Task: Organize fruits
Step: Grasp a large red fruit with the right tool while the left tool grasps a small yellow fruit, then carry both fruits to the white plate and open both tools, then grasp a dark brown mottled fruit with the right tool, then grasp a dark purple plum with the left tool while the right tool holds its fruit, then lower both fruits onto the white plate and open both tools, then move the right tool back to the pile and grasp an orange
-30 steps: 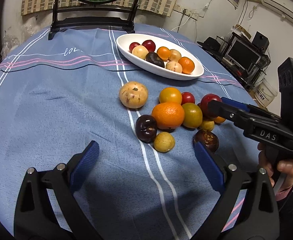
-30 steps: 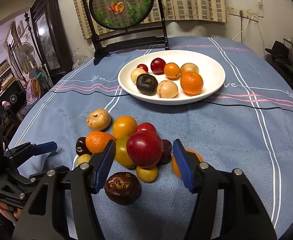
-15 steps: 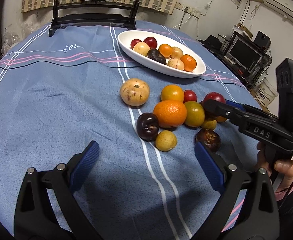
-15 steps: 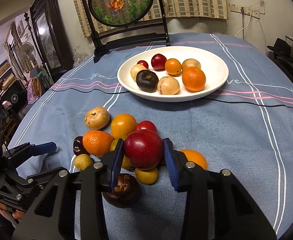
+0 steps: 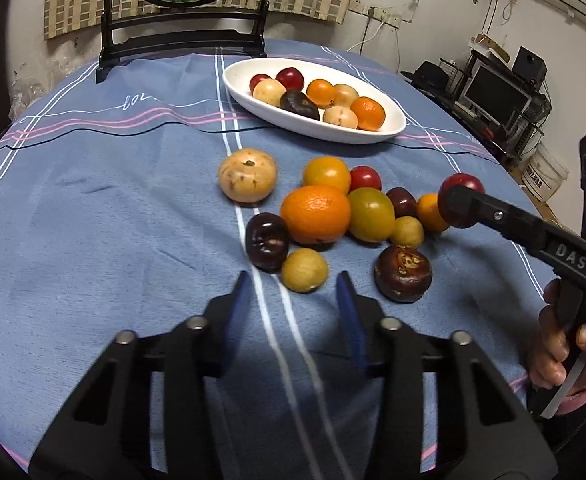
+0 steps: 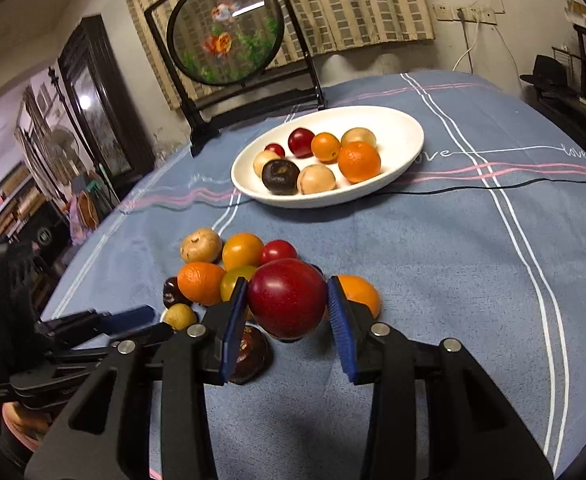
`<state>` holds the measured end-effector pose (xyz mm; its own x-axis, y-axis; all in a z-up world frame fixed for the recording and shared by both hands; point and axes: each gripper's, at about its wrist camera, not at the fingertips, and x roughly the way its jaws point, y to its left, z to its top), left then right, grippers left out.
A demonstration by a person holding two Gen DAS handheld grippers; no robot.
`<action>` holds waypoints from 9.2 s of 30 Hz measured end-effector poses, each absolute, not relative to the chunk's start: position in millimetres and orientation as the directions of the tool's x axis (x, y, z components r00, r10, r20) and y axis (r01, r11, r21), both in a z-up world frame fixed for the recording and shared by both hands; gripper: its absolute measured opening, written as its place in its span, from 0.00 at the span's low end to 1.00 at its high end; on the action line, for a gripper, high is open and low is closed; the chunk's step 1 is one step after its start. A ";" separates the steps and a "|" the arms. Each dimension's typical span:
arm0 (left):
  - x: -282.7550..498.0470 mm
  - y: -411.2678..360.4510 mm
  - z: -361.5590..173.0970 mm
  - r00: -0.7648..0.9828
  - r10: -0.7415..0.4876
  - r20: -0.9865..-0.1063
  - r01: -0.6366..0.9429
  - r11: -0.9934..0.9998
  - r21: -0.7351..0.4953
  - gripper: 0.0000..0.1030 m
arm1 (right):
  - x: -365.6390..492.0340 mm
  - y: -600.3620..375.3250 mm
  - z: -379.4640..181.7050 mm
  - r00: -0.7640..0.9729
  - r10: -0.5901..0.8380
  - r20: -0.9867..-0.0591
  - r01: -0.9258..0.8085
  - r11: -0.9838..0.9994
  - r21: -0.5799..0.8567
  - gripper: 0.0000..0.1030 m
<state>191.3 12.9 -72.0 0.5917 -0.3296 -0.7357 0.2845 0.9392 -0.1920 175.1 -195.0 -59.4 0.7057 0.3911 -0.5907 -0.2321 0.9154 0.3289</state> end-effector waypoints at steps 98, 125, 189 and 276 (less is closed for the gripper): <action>239.4 30.9 -33.7 0.694 0.007 -0.720 0.040 0.998 0.048 0.92 | 155.6 -158.8 -57.2 0.630 0.370 -0.683 -0.361 0.918 0.166 0.67; 234.8 47.0 -50.9 0.685 0.007 -0.728 0.027 0.999 0.035 0.92 | 175.9 -115.6 -85.3 0.544 0.279 -0.792 -0.366 0.928 0.075 0.50; 235.2 2.3 -74.2 0.530 -0.271 -0.803 0.441 0.897 -0.012 0.32 | 154.1 -155.9 -70.6 0.611 0.430 -0.665 -0.359 0.899 0.251 0.42; 240.2 1.6 39.4 0.801 -0.054 -0.596 0.094 0.995 0.037 0.97 | 202.2 -185.3 -76.1 0.575 0.275 -0.771 -0.353 0.933 0.071 0.65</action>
